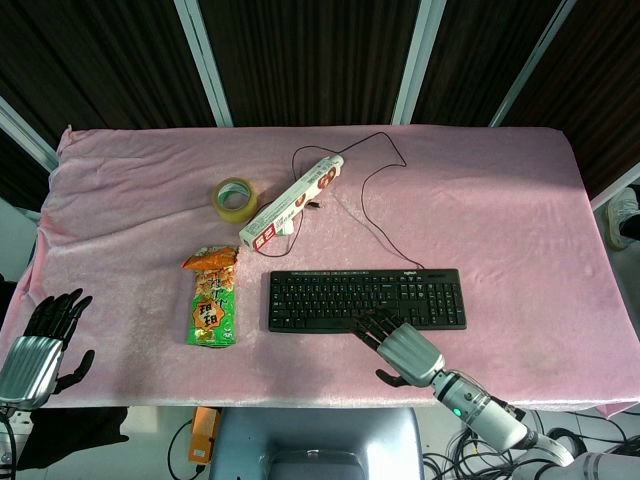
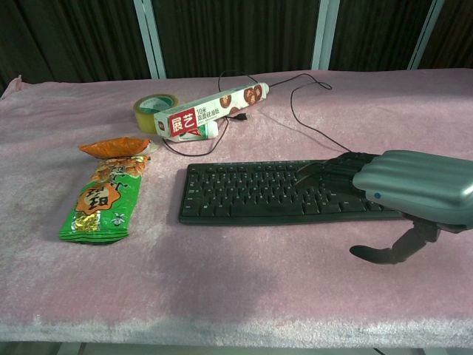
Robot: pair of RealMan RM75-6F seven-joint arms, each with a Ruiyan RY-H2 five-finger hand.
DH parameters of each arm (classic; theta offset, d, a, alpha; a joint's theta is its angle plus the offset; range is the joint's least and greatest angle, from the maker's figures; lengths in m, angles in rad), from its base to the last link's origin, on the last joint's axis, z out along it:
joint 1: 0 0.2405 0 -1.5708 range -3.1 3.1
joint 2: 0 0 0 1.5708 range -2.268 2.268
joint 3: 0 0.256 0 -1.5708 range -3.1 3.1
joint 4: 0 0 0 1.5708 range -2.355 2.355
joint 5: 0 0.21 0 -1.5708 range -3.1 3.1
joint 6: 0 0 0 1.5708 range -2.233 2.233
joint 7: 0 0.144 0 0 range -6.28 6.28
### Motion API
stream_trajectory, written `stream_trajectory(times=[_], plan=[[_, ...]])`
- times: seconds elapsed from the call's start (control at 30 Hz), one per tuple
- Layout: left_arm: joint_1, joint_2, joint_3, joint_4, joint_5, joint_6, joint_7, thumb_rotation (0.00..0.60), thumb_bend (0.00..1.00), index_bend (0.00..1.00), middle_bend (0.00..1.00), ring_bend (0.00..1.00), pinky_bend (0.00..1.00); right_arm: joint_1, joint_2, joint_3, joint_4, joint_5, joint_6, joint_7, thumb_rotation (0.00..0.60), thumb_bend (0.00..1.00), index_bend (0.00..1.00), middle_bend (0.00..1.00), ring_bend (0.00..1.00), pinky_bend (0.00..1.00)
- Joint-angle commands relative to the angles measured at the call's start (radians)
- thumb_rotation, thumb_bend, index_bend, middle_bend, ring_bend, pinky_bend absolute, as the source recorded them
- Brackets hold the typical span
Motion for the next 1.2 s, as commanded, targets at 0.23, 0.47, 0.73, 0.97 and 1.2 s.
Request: stream_trajectory(times=[0.23,0.47,0.73,0.97,1.2], plan=[[-0.002,0.002,0.001,0.0,0.0,-0.005,-0.004,0.6,0.41,0.0,0.0,0.0,0.02,0.007,-0.002,0.002,-0.002,0.016,0.008,-0.023,0.6,0.48,0.0,0.0,0.0,0.11],[-0.004,0.007,0.004,-0.002,0.01,-0.001,-0.011,0.6,0.43,0.0,0.0,0.0,0.02,0.005,-0.009,0.012,-0.016,0.021,0.04,-0.078,0.6,0.63,0.02,0.06,0.0,0.13],[-0.003,0.012,0.008,-0.002,0.01,-0.003,-0.018,0.6,0.43,0.0,0.0,0.01,0.02,0.014,-0.062,0.044,0.014,0.027,0.068,-0.206,0.6,0.78,0.21,1.0,0.99,1.0],[0.0,0.015,0.008,-0.005,0.001,-0.006,-0.016,0.6,0.43,0.0,0.0,0.02,0.02,0.063,-0.101,0.099,-0.026,0.22,-0.04,-0.369,0.6,0.84,0.23,1.0,1.0,1.0],[0.006,0.019,0.007,-0.006,-0.004,0.002,-0.023,0.6,0.43,0.0,0.0,0.03,0.02,0.107,-0.146,0.105,-0.02,0.375,-0.076,-0.509,0.6,0.92,0.25,1.0,1.0,1.0]])
